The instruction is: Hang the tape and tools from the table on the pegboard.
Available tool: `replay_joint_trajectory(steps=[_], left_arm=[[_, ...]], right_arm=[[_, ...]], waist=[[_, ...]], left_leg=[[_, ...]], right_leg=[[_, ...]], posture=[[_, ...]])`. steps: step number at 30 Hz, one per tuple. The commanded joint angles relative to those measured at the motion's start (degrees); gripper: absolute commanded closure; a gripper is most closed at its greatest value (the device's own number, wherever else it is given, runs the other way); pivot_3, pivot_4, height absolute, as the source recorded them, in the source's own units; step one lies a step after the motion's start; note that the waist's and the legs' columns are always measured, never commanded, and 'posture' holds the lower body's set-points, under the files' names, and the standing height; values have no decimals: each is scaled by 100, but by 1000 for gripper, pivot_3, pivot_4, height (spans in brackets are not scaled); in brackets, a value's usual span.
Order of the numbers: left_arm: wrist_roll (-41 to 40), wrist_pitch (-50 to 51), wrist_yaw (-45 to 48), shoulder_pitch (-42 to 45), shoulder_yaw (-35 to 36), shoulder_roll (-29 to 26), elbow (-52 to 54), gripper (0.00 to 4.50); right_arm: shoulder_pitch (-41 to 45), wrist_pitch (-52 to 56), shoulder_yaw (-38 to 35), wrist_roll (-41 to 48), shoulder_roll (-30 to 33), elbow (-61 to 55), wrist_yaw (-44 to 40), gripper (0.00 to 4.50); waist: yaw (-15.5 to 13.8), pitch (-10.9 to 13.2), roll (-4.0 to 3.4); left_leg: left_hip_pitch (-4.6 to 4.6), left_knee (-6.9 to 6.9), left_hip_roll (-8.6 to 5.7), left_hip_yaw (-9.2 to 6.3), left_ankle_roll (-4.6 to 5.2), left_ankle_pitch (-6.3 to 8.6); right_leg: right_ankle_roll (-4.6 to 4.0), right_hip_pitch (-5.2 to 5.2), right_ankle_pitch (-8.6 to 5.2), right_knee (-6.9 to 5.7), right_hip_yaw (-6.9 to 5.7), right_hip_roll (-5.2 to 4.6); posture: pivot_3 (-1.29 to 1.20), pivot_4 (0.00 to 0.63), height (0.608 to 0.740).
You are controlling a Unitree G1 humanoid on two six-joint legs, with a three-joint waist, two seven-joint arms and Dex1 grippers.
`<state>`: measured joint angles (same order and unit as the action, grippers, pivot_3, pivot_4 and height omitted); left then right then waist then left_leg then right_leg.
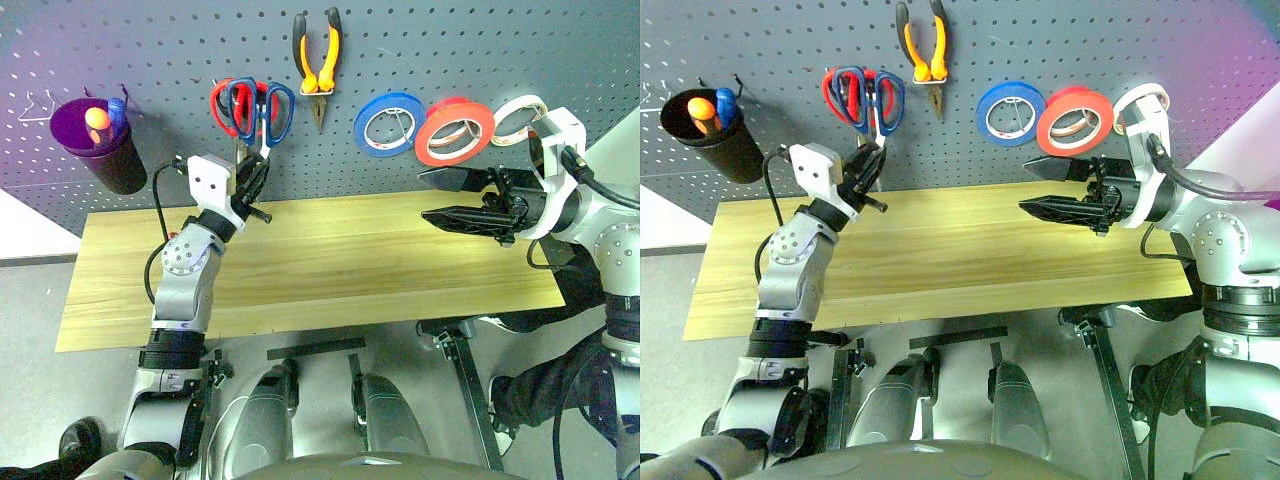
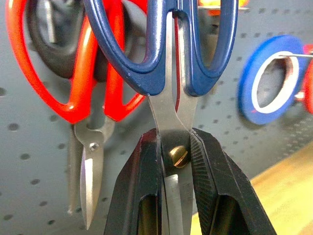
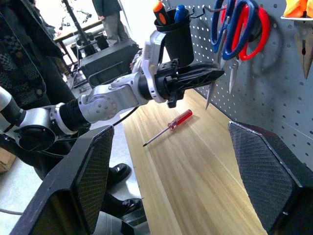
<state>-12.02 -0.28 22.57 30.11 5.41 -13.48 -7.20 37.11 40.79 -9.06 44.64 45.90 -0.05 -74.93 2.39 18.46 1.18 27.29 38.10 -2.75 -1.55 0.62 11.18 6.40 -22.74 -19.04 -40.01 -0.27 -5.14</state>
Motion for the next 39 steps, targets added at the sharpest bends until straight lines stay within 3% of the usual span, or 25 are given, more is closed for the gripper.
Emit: replay_joint_trajectory(steps=[1, 7, 9, 11, 15, 16, 29, 31, 33, 36, 39], left_arm=[[46, -358, 376, -111, -247, -88, 442, 3985], [398, -429, -224, 129, -29, -86, 107, 3985], [200, -682, 250, 42, -160, -114, 296, 3985], [107, -207, 142, 71, -101, -71, 142, 3985], [399, -505, -96, 149, -65, -125, 14, 3985], [113, -614, 231, 98, -91, -83, 147, 3985], [113, -244, -1, 187, 5, -27, 18, 3985], [-320, -66, 547, 87, -108, 3, 207, 3985], [84, -258, 231, 76, -147, -53, 132, 3985], [-267, -125, 355, 164, -33, 52, 109, 3985], [29, -208, 264, 208, -175, -30, 83, 3986]], right_arm=[[-40, -55, -124, 105, -6, -251, 17, 594], [-99, -39, -143, 148, -55, -337, 82, 594], [-108, -60, -137, 117, -44, -337, 87, 594], [-110, -48, -138, 135, -49, -344, 88, 594], [-90, -61, -129, 134, -71, -334, 101, 594], [-94, -72, -121, 118, -69, -322, 108, 594], [-33, -77, -102, 94, -33, -248, 73, 594], [-25, -47, -107, 118, -41, -228, 71, 594], [-26, -73, -73, 74, -21, -220, 42, 594], [16, -62, -97, 104, -64, -178, 65, 594], [8, -101, -67, 65, -70, -185, 57, 594]], waist=[[7, 0, 0], [2, 0, 0], [11, 0, 0], [8, -1, -1], [7, -1, -1], [8, -1, -1], [-4, -1, -1], [0, -1, -1], [-7, -1, -1], [-14, -1, 0], [-14, -1, -1]], left_leg=[[0, -1, 0, 0, -1, 0], [0, 2, -2, 0, 0, 0], [0, 2, -2, -1, 1, 0], [0, 0, -1, -1, 0, 0], [0, 2, -2, 0, 1, 0], [0, 2, -2, 0, 1, 0], [0, 2, -2, -1, 0, 0], [0, 3, -2, -1, 2, 1], [0, 3, -2, -1, 1, 0], [0, 3, -3, -3, 1, 0], [0, 3, -4, -2, 1, 0]], right_leg=[[0, -2, 0, 0, 0, 1], [1, 1, 1, 0, 0, 0], [1, 0, 1, 0, 0, 0], [1, -2, 1, -1, 0, 0], [1, 0, 1, -1, 0, 0], [2, 0, 1, -1, 0, 0], [2, 1, 1, -1, 0, 0], [2, 2, 1, -1, 0, -1], [2, 1, 1, -1, 0, 0], [2, 2, 1, -1, -1, -1], [2, 2, 1, -1, -1, -2]], posture=[[-139, 231, 740], [-146, 233, 740], [-143, 232, 740], [-147, 230, 740], [-146, 232, 740], [-144, 231, 740], [-132, 240, 740], [-129, 238, 740], [-131, 240, 740], [-128, 236, 740], [-131, 237, 740]])
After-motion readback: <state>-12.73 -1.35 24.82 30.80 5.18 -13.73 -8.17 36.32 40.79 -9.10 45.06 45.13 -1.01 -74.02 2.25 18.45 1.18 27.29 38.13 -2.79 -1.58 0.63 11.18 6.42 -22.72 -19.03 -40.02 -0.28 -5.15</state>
